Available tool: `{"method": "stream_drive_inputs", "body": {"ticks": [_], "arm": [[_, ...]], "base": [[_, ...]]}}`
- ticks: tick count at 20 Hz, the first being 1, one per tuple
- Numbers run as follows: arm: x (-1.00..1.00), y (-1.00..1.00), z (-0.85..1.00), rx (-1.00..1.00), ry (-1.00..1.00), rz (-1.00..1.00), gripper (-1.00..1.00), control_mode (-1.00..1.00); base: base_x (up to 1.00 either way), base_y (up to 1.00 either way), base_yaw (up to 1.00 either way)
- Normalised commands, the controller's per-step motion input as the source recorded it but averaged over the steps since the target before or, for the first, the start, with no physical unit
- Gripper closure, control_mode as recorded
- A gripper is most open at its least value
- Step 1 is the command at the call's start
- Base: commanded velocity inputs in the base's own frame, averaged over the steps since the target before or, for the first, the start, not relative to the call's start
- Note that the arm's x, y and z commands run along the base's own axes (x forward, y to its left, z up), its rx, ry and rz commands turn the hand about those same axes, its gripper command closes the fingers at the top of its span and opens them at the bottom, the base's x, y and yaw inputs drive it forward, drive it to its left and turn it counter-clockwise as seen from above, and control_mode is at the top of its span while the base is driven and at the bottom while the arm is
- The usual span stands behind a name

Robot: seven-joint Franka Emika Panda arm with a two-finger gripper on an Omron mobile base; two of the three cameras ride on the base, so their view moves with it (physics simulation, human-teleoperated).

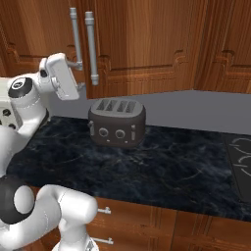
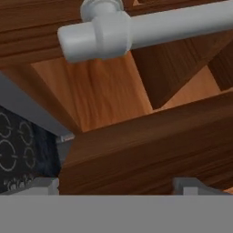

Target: Move the ketchup and ketchup from the cabinet to the dining counter.

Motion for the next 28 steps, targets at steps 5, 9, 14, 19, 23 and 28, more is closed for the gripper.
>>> {"method": "stream_drive_inputs", "body": {"ticks": [5, 9, 14, 19, 23, 28], "arm": [[0.0, -0.55, -0.01, -0.04, 0.02, 0.0, -1.0, -1.0], [0.0, -0.73, 0.0, -0.04, 0.03, 0.0, -1.0, -1.0], [-0.11, -0.8, 0.0, -0.05, 0.02, 0.0, -1.0, -1.0], [-0.97, -0.99, 0.0, -0.07, 0.0, -0.01, -1.0, -1.0], [-1.0, -1.0, 0.0, -0.03, 0.0, -0.03, -1.0, -1.0], [-1.0, -1.0, 0.0, 0.0, 0.01, -0.01, -1.0, -1.0]], "base": [[0.0, 0.0, 0.0], [0.0, 0.0, 0.0], [0.0, 0.0, 0.0], [0.0, 0.0, 0.0], [0.0, 0.0, 0.0], [0.0, 0.0, 0.0]]}}
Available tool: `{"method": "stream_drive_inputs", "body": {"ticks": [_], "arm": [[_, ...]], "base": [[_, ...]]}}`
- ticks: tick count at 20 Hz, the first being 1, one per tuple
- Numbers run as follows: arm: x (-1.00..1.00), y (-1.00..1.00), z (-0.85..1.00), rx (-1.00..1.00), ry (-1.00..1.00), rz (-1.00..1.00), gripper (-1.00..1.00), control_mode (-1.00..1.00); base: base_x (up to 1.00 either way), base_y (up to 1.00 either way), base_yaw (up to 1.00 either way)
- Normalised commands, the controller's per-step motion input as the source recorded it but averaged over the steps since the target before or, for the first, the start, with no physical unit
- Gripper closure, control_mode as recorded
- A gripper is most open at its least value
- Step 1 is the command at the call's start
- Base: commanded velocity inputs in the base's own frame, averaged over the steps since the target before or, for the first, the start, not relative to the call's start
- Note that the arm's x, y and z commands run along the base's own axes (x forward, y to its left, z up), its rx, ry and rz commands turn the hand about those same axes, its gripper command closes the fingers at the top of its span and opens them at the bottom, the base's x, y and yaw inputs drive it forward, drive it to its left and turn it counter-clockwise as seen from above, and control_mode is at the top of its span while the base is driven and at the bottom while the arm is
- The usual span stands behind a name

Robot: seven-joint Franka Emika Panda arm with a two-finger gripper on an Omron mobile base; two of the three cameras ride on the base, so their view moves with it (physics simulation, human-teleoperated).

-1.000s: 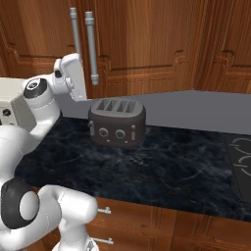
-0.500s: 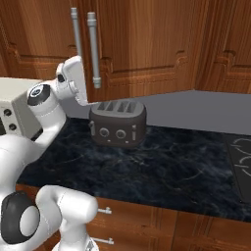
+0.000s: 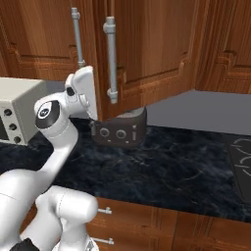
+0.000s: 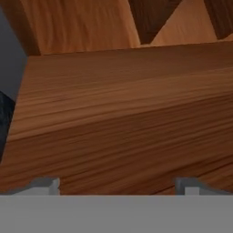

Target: Move the ketchup and ketchup from the cabinet to the dining counter.

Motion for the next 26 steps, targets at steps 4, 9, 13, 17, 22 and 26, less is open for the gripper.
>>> {"method": "stream_drive_inputs", "body": {"ticks": [4, 9, 13, 17, 22, 26], "arm": [[-1.0, -1.0, 0.0, 0.0, 0.06, -0.01, -1.0, -1.0], [-0.91, -1.0, 0.0, 0.02, 0.03, -0.01, -1.0, -1.0], [-0.31, -1.0, -0.01, 0.04, 0.0, 0.0, -1.0, -1.0], [0.0, -0.75, -0.08, 0.06, 0.0, 0.0, -1.0, -1.0], [0.0, -0.53, -0.01, 0.11, 0.0, 0.0, -1.0, -1.0], [0.0, -0.27, 0.0, 0.23, 0.0, 0.08, -1.0, -1.0]], "base": [[0.0, 0.0, 0.0], [0.0, 0.0, 0.0], [0.0, 0.0, 0.0], [0.0, 0.0, 0.0], [0.0, 0.0, 0.0], [0.0, 0.0, 0.0]]}}
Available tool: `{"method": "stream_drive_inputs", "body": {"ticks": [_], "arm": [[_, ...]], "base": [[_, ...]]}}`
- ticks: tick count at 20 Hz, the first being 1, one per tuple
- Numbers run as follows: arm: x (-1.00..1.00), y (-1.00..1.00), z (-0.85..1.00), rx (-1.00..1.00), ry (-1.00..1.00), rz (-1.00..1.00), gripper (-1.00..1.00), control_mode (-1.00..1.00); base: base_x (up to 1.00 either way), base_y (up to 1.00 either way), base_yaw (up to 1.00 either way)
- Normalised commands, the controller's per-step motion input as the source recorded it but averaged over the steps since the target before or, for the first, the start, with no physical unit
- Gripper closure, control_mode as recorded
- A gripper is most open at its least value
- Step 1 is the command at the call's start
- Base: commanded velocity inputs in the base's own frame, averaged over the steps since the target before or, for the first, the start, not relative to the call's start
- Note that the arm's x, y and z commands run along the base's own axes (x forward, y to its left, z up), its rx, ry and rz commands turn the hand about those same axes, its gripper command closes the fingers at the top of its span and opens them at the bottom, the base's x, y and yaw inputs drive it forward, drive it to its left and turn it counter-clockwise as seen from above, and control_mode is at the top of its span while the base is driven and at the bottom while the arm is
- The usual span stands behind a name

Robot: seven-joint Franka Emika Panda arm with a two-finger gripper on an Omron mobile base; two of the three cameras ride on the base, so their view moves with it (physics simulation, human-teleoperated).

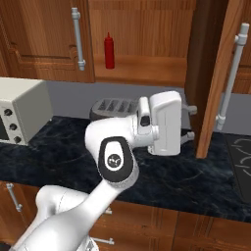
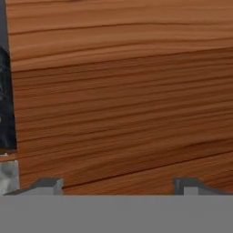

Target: Move the ketchup and ketchup from the cabinet to the dining counter.

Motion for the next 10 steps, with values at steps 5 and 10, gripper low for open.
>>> {"method": "stream_drive_inputs", "body": {"ticks": [5, 10], "arm": [[0.0, 0.07, 0.0, 0.3, 0.0, 0.18, -1.0, -1.0], [-0.12, 0.61, -0.07, 0.22, -0.1, 0.24, -1.0, -1.0]], "base": [[0.0, 0.0, 0.0], [0.0, 0.0, 0.0]]}}
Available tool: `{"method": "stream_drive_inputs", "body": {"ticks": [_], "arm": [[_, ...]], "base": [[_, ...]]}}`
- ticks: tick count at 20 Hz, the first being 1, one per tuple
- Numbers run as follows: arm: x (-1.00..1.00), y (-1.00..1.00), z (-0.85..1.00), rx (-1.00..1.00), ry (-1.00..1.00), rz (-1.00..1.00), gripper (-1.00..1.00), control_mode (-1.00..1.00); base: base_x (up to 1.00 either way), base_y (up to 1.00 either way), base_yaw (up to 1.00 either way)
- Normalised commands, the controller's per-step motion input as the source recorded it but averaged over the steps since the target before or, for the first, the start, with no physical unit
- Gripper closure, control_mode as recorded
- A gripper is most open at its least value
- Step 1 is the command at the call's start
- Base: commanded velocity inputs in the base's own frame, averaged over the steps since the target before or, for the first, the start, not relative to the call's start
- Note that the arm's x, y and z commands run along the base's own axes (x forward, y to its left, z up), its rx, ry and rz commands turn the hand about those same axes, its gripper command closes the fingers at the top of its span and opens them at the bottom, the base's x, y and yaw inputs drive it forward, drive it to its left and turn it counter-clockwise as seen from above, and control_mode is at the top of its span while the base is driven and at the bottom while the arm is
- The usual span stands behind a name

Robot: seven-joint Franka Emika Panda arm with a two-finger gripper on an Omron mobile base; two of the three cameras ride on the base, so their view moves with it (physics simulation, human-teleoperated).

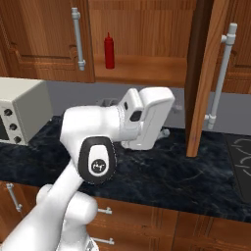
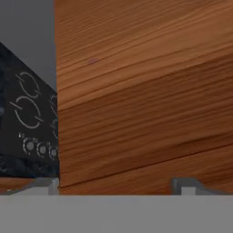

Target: Move the ketchup and ketchup from the cabinet to the dining counter.

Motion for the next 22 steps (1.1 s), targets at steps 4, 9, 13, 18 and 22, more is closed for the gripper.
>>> {"method": "stream_drive_inputs", "body": {"ticks": [4, 9, 13, 18, 22], "arm": [[-0.21, 0.95, -0.15, 0.15, -0.14, 0.25, -1.0, -1.0], [-0.11, 1.0, -0.04, 0.11, -0.15, 0.24, -1.0, -1.0], [0.0, 0.95, 0.11, 0.26, -0.08, 0.21, -1.0, -1.0], [0.06, 0.85, 0.45, 0.37, 0.0, 0.21, -1.0, -1.0], [0.11, 0.85, 0.57, 0.4, 0.01, 0.17, -1.0, -1.0]], "base": [[0.0, 0.0, 0.0], [0.0, 0.0, 0.0], [0.0, 0.0, 0.0], [0.0, 0.0, 0.0], [0.0, 0.0, 0.0]]}}
